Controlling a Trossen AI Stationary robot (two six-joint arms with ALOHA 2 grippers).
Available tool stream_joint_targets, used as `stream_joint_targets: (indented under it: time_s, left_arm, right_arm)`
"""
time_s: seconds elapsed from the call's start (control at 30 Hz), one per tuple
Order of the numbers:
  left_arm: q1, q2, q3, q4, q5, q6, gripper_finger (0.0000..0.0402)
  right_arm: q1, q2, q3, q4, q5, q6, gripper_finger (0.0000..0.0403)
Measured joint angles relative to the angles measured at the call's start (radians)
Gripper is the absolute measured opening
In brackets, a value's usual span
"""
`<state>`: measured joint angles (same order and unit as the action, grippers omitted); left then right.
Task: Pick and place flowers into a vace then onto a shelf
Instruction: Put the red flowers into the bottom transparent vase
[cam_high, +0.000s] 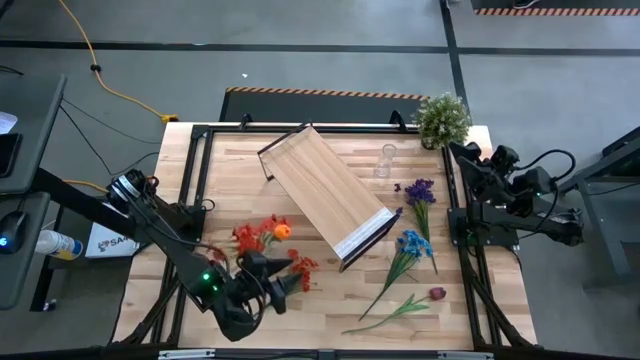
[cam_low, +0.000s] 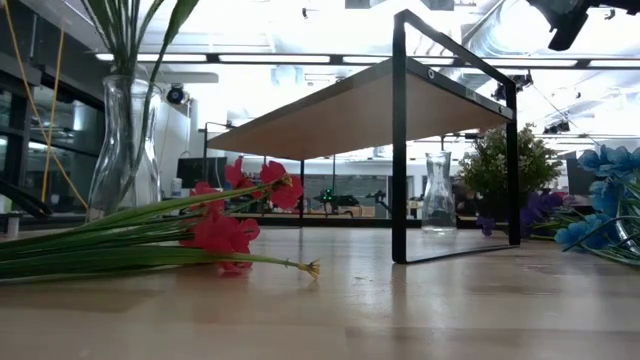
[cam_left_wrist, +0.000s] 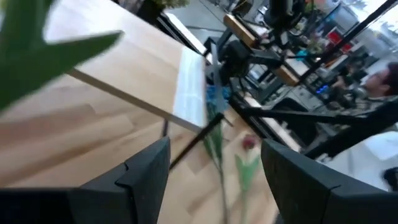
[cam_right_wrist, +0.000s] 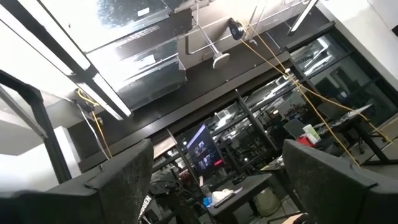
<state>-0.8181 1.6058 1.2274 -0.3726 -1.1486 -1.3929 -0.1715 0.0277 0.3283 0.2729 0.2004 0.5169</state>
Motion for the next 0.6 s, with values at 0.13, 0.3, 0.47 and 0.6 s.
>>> stream_joint_targets:
  time_s: [0.13, 0.3, 0.47, 0.6]
  left_arm:
    - [0.0, 0.0, 0.0, 0.058, 0.027, 0.021, 0.0282]
    - [0.0, 0.0, 0.0, 0.056, 0.033, 0.034, 0.0282]
    - [0.0, -0.012, 0.0, 0.016, 0.014, 0.03, 0.0282]
    - [0.0, -0.036, -0.001, -0.012, -0.018, 0.03, 0.0282]
  right_arm:
    - [0.0, 0.0, 0.0, 0.0, 0.025, -0.002, 0.0344]
    - [0.0, 0.0, 0.0, 0.0, 0.036, -0.001, 0.0344]
    - [0.0, 0.0, 0.0, 0.0, 0.037, -0.002, 0.0344]
    - [0.0, 0.0, 0.0, -0.003, 0.037, -0.003, 0.0344]
